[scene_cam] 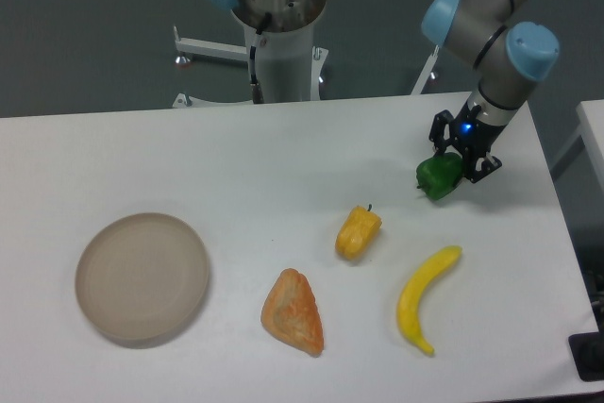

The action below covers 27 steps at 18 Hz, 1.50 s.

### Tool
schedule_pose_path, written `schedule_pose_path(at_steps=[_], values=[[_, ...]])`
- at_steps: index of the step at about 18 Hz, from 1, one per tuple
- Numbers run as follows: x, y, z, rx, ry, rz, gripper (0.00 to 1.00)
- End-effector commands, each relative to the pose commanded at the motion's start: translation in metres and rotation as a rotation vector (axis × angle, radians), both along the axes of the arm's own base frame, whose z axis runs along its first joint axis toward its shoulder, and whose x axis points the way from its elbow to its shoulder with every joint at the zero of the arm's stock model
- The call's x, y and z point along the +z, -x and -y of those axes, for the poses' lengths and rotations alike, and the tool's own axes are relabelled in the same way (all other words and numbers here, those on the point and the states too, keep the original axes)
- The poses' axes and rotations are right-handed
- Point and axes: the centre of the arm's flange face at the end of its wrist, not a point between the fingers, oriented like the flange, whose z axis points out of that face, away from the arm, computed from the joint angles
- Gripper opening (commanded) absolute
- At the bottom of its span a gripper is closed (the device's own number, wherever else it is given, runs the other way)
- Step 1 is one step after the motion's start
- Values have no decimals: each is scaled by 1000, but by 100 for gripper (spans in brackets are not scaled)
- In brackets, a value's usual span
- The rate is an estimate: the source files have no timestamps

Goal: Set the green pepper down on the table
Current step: 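Open the gripper to release the pepper and raise it away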

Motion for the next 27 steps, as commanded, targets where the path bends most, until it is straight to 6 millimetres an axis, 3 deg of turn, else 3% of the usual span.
schedule_pose_path(at_steps=[2,5,10,17,22,27], values=[[2,1,-1,-2,-3,-6,92],[19,9,-8,-5,-15,-40,99],[49,16,-30,16,-41,-91,100],[93,-10,-105,-6,-4,-223,100],[102,-25,-146,33,-14,-243,100],[101,-32,-173,39,-3,-271,100]])
